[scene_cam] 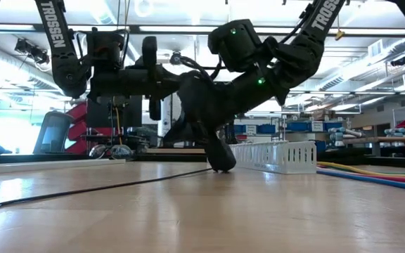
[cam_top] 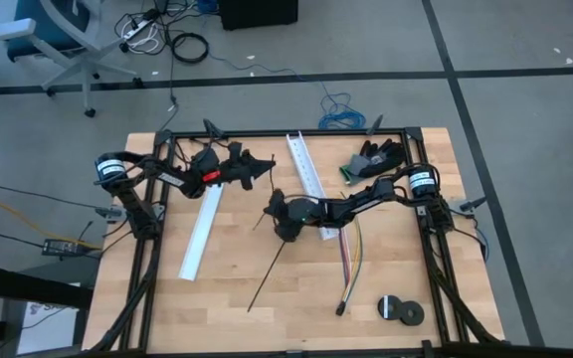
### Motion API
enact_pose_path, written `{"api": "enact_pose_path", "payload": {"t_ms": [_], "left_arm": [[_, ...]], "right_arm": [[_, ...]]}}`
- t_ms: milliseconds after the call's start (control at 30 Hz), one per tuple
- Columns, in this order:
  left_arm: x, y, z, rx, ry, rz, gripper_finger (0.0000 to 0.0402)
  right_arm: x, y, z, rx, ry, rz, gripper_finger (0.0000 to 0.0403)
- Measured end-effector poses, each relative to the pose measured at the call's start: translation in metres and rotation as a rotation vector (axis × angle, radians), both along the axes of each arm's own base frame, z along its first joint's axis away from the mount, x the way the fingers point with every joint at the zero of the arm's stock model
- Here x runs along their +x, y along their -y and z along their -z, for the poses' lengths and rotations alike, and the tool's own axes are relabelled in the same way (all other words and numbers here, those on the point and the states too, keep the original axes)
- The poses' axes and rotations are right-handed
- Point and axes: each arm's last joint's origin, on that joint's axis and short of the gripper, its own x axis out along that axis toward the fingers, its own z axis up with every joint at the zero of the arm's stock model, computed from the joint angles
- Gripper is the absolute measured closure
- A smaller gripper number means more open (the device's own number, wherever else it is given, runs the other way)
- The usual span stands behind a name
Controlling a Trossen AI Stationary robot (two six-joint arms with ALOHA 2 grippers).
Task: Ziptie cables
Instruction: Prepare the black zip tie
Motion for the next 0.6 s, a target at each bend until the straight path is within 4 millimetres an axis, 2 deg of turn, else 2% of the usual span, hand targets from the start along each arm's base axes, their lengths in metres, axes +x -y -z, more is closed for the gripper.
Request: {"api": "enact_pose_path", "payload": {"t_ms": [100, 167, 233, 333, 467, 600], "left_arm": [[0.000, 0.002, 0.000, 0.146, -0.022, 0.056, 0.0401], [0.000, 0.004, 0.001, 0.213, -0.032, 0.086, 0.0401], [0.000, 0.004, 0.000, 0.270, -0.032, 0.099, 0.0401], [-0.002, 0.006, 0.003, 0.322, -0.041, 0.124, 0.0401], [-0.007, 0.011, 0.008, 0.386, -0.048, 0.138, 0.0401], [-0.011, 0.023, 0.013, 0.456, -0.041, 0.170, 0.0401]], "right_arm": [[0.000, 0.004, -0.006, 0.252, 0.055, -0.004, 0.0402], [0.000, 0.008, -0.017, 0.426, 0.085, -0.061, 0.0402], [-0.001, 0.017, -0.029, 0.594, 0.117, -0.088, 0.0403], [-0.004, 0.030, -0.040, 0.790, 0.134, -0.035, 0.0403], [-0.008, 0.041, -0.054, 0.951, 0.145, -0.014, 0.0403], [-0.009, 0.048, -0.054, 1.089, 0.149, 0.055, 0.0403]]}}
